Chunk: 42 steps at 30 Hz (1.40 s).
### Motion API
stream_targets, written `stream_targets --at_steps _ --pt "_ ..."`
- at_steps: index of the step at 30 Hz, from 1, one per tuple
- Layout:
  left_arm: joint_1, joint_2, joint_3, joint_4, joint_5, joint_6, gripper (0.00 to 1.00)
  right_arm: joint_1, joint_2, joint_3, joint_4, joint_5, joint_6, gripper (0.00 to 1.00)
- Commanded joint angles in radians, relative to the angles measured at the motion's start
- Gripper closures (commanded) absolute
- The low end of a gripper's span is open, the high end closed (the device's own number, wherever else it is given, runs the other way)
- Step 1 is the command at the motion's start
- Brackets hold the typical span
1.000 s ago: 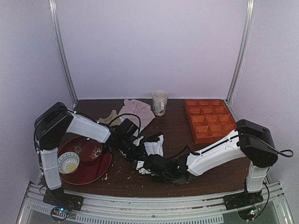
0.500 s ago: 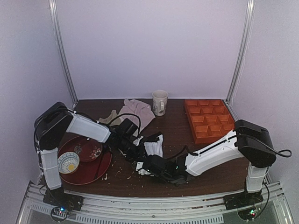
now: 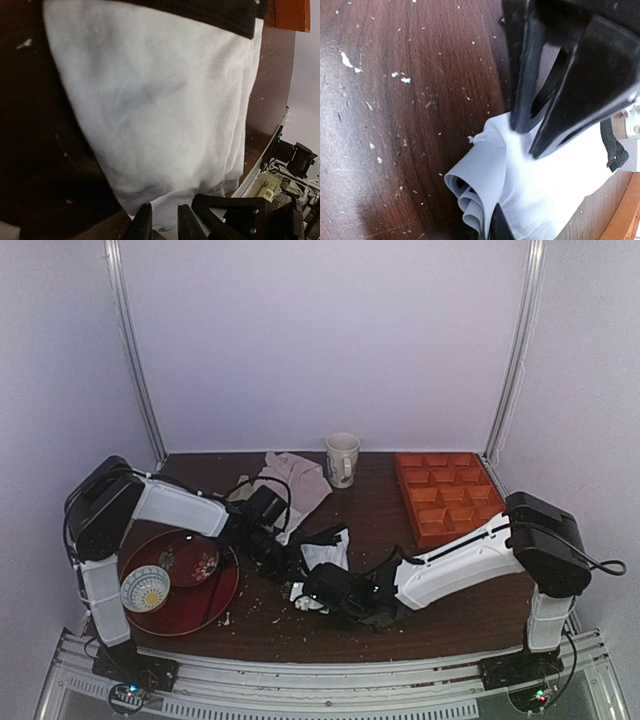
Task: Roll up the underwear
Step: Roll the underwear at the center of the board.
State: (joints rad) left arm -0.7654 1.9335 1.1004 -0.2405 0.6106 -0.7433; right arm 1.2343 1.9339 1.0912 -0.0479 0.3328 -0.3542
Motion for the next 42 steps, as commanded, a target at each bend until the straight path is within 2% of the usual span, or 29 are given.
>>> stream_targets --at_steps 1,17,29,42 --pt "0.025 -0.069 0.014 -0.041 -0.033 0.022 0.73 -0.018 -0.021 0.036 -0.136 -0.110 0.049 1.00" --pt "0.087 -0.220 -0.007 -0.114 -0.071 0.041 0.73 -0.110 0.010 0.204 -0.326 -0.365 0.104 1.00" --pt "0.132 -0.351 -0.053 -0.185 -0.109 0.063 0.73 -0.168 0.112 0.383 -0.493 -0.607 0.135 1.00" --pt "0.136 -0.472 -0.139 -0.199 -0.138 0.067 0.73 -0.246 0.236 0.543 -0.589 -0.867 0.158 1.00"
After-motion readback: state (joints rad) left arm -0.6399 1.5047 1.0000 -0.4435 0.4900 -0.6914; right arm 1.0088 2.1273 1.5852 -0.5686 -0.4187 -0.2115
